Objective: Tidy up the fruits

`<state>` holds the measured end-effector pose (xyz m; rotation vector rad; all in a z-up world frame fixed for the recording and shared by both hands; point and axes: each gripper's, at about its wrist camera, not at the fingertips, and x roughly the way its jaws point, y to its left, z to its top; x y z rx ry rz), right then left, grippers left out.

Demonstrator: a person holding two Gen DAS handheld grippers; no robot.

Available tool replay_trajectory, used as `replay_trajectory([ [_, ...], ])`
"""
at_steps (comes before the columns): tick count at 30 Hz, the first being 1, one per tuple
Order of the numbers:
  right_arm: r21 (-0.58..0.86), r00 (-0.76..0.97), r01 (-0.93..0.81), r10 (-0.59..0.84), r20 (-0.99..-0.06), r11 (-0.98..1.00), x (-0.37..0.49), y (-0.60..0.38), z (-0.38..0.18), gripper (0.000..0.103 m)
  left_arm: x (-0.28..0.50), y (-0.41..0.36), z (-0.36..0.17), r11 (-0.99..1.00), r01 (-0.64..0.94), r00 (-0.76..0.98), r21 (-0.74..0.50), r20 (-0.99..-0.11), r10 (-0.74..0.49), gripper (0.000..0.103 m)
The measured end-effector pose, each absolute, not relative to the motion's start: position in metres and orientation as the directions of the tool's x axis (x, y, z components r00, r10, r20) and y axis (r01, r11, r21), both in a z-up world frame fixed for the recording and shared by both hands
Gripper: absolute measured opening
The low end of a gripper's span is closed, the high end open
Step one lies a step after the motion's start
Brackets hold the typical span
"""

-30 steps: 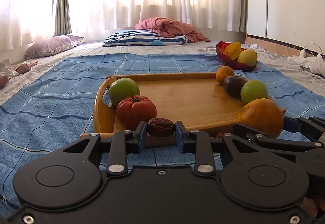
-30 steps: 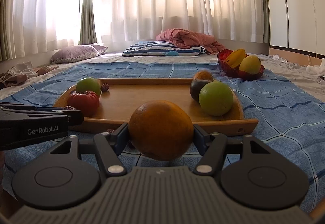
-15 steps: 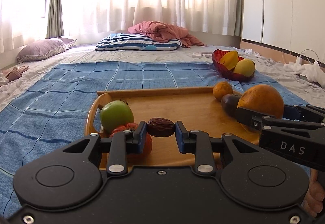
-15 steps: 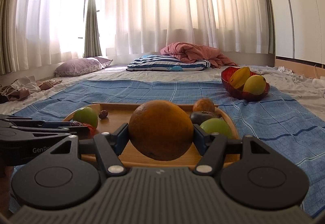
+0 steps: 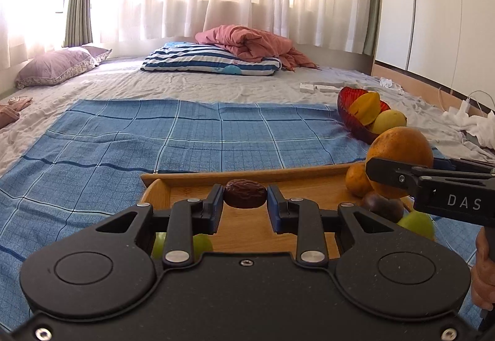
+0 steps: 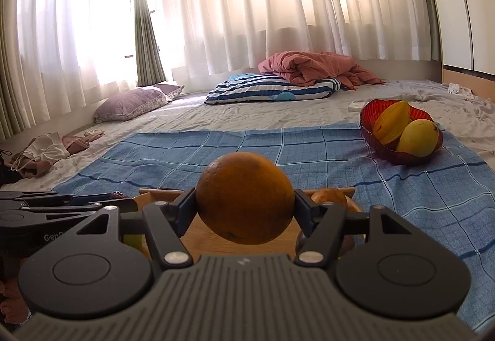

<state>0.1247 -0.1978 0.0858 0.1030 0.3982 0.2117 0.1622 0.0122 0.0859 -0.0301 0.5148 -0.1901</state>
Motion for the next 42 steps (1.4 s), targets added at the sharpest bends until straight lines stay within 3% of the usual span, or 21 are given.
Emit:
replay_trajectory([
  [18,0.175,0.775,-0.151,0.226,-0.59,0.973,0.239,-0.196,0.064,0.068,0.277,0.046,0.063,0.986,0.052,0.717,-0.156,-0.682,-0.146,0.029],
  [42,0.069,0.674,-0.134,0.142,-0.725,0.989,0.284,-0.178,0.032,0.068,0.312,0.057,0.027,0.983,-0.039,0.648,-0.177,-0.754,-0.11,0.029],
])
